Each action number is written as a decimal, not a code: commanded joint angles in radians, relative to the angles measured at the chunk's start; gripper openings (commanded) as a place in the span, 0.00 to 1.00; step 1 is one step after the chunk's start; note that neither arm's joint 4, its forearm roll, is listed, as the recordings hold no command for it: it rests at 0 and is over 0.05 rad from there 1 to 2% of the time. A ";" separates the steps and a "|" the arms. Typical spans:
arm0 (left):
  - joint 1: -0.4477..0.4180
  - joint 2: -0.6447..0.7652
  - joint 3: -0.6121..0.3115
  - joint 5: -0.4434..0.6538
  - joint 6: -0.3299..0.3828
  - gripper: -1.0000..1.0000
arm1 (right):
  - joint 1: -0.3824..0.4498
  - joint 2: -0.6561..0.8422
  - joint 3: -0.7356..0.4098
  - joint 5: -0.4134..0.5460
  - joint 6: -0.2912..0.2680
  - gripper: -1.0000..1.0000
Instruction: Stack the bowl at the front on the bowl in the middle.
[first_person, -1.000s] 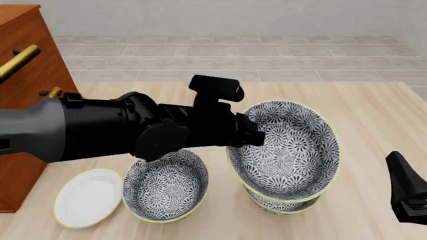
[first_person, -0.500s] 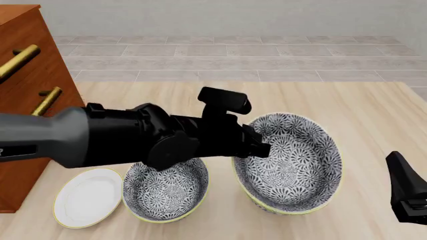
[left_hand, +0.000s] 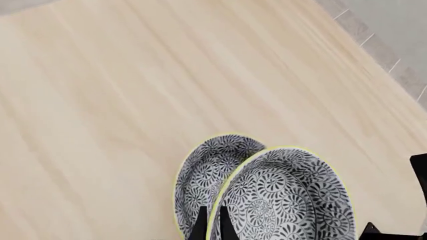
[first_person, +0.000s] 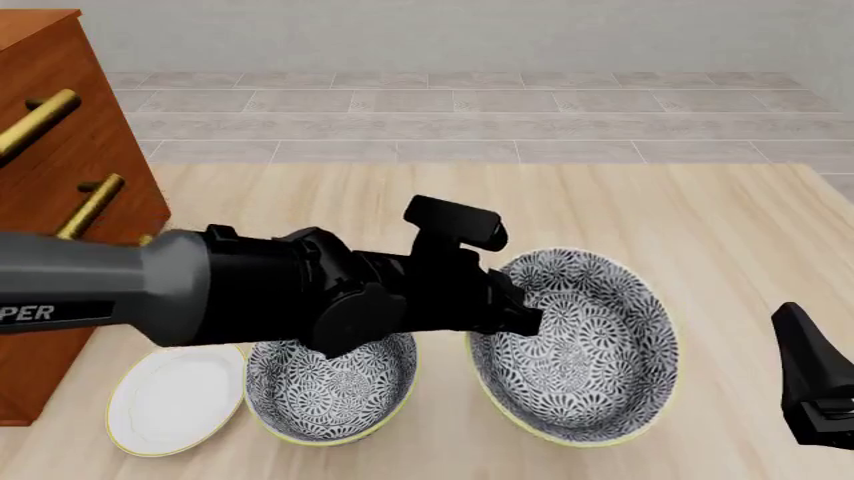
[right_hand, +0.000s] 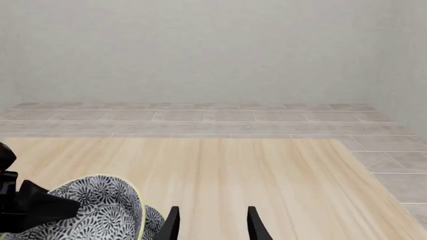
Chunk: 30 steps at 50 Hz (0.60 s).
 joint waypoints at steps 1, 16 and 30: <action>0.000 0.015 -0.002 -0.012 0.003 0.00 | 0.000 0.000 0.000 0.000 0.000 1.00; 0.011 0.003 -0.010 -0.007 0.021 1.00 | 0.000 0.000 0.000 0.000 0.000 1.00; 0.005 -0.010 -0.008 -0.006 0.026 1.00 | 0.000 0.000 0.000 0.000 0.000 1.00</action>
